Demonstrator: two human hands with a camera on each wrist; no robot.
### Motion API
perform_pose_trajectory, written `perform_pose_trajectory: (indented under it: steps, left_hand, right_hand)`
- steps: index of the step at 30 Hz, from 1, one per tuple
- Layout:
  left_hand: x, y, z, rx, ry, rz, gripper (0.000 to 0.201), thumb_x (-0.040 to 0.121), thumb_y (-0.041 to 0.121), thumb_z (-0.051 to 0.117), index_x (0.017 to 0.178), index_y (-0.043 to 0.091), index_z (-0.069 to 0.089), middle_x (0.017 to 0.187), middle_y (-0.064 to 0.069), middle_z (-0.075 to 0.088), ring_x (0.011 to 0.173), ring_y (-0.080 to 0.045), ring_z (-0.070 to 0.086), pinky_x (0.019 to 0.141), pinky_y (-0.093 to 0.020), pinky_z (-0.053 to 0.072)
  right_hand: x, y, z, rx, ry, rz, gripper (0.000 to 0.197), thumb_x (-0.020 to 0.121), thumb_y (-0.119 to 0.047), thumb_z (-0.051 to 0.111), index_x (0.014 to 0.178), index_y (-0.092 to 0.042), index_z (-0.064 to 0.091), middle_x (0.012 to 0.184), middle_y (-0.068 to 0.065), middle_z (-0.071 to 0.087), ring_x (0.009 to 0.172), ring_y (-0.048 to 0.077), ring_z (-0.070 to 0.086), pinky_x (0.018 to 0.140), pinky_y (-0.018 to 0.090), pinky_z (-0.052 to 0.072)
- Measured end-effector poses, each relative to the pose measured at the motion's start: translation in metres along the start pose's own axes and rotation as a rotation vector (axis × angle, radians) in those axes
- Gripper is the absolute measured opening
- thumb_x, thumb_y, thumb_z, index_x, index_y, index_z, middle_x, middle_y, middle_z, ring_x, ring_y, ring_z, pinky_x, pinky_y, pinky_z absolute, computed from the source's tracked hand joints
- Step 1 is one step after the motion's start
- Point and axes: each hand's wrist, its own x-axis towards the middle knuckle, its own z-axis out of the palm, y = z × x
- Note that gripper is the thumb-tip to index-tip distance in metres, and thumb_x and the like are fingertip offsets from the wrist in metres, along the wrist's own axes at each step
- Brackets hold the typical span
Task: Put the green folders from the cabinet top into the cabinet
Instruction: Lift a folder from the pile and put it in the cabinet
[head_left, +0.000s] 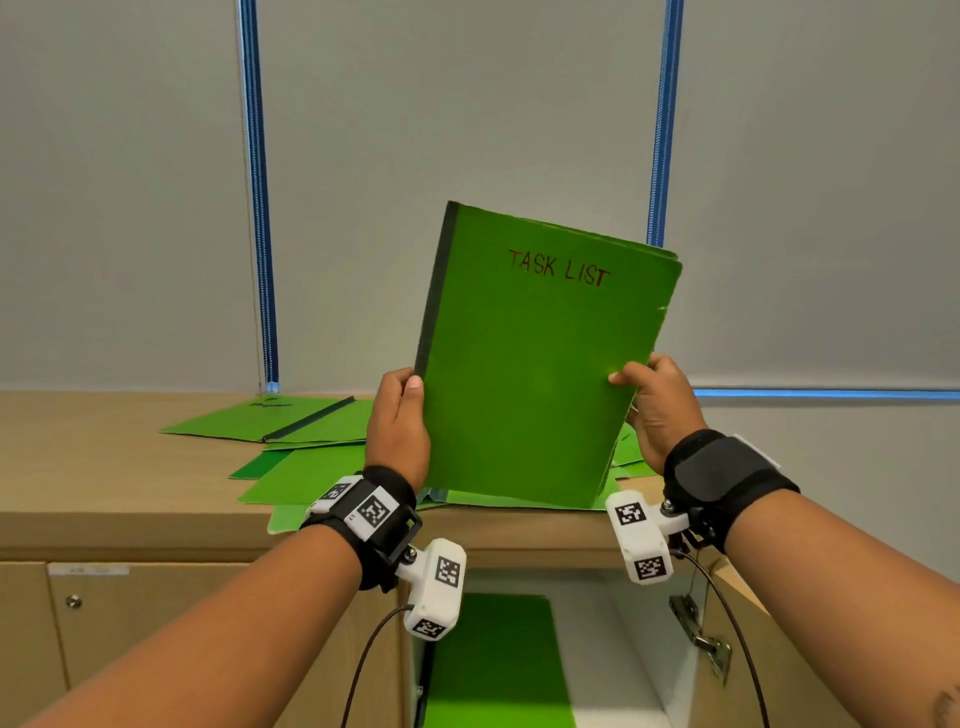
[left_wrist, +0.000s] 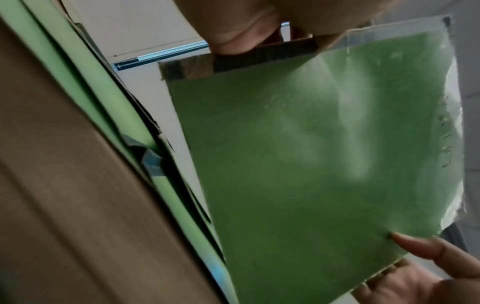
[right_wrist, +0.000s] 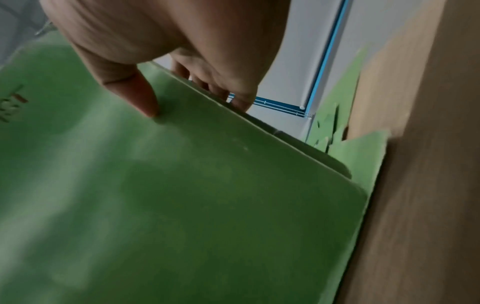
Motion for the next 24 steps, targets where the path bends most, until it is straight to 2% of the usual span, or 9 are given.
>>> perform_pose_trajectory:
  steps: [2,3,8,11,14,16,20,22,24]
  left_hand:
    - [-0.013,-0.007,-0.001,0.012,-0.041,-0.051,0.04,0.093,0.037,0.039,0.123,0.014,0.051,0.111,0.0,0.061,0.1,-0.017,0.053,0.088,-0.03,0.041]
    - [-0.02,-0.011,-0.002,0.025,-0.045,-0.077,0.038,0.096,0.035,0.039,0.125,0.013,0.049,0.111,-0.001,0.06,0.1,-0.019,0.052,0.088,-0.03,0.041]
    - [-0.05,-0.021,-0.012,0.084,-0.007,-0.151,0.016,0.101,0.025,0.041,0.1,0.01,0.045,0.07,0.005,0.038,0.064,-0.019,0.036,0.064,-0.033,0.032]
    - [-0.065,-0.034,-0.023,0.043,0.0,-0.194,0.018,0.098,0.025,0.046,0.089,0.009,0.046,0.07,0.0,0.039,0.064,-0.019,0.036,0.065,-0.034,0.033]
    - [-0.088,-0.052,-0.032,0.007,-0.011,-0.267,0.018,0.086,0.032,0.046,0.092,0.015,0.051,0.087,-0.016,0.058,0.078,-0.03,0.053,0.077,-0.042,0.046]
    - [-0.106,-0.066,-0.036,0.018,-0.003,-0.328,0.016,0.081,0.031,0.045,0.091,0.022,0.053,0.095,-0.013,0.062,0.084,-0.029,0.056,0.081,-0.043,0.047]
    - [-0.142,-0.093,-0.039,0.086,0.013,-0.407,0.011,0.085,0.025,0.043,0.092,0.02,0.049,0.085,-0.007,0.057,0.075,-0.021,0.049,0.074,-0.036,0.042]
    - [-0.162,-0.11,-0.038,0.119,0.017,-0.456,0.007,0.09,0.021,0.043,0.092,0.017,0.047,0.078,-0.003,0.051,0.071,-0.021,0.044,0.07,-0.036,0.039]
    - [-0.185,-0.127,-0.038,0.148,0.017,-0.508,0.01,0.089,0.024,0.042,0.094,0.017,0.047,0.077,-0.002,0.05,0.072,-0.023,0.045,0.072,-0.038,0.041]
  right_hand:
    - [-0.009,0.008,-0.001,-0.045,-0.026,-0.014,0.036,0.057,-0.014,0.062,0.093,-0.012,0.058,0.101,0.019,0.065,0.091,0.029,0.059,0.079,0.047,0.049]
    - [-0.012,0.014,-0.002,-0.084,-0.027,-0.023,0.036,0.058,-0.014,0.061,0.093,-0.008,0.058,0.099,0.02,0.066,0.087,0.028,0.058,0.078,0.049,0.05]
    - [-0.032,0.035,-0.005,-0.196,-0.037,-0.014,0.053,0.053,-0.025,0.061,0.097,0.003,0.05,0.088,0.011,0.057,0.08,0.024,0.05,0.077,0.061,0.049]
    - [-0.045,0.045,-0.008,-0.247,-0.058,0.007,0.047,0.059,-0.021,0.059,0.1,0.001,0.054,0.092,0.013,0.06,0.082,0.024,0.053,0.086,0.061,0.048]
    - [-0.064,0.065,-0.012,-0.287,-0.082,0.065,0.049,0.059,-0.022,0.059,0.103,0.0,0.055,0.103,0.024,0.062,0.086,0.025,0.054,0.088,0.059,0.048]
    - [-0.079,0.086,-0.015,-0.262,-0.1,0.115,0.041,0.065,-0.013,0.058,0.103,0.0,0.056,0.109,0.023,0.063,0.09,0.027,0.056,0.089,0.055,0.05]
    - [-0.106,0.126,-0.022,-0.222,-0.09,0.202,0.039,0.065,-0.01,0.057,0.103,0.0,0.058,0.097,0.014,0.064,0.086,0.026,0.055,0.079,0.045,0.049]
    - [-0.115,0.151,-0.029,-0.223,-0.086,0.246,0.035,0.069,-0.004,0.052,0.102,-0.009,0.063,0.101,0.014,0.068,0.086,0.026,0.059,0.082,0.048,0.051]
    - [-0.127,0.175,-0.037,-0.25,-0.075,0.286,0.035,0.064,-0.009,0.052,0.095,-0.015,0.066,0.099,0.014,0.07,0.084,0.026,0.06,0.082,0.051,0.052]
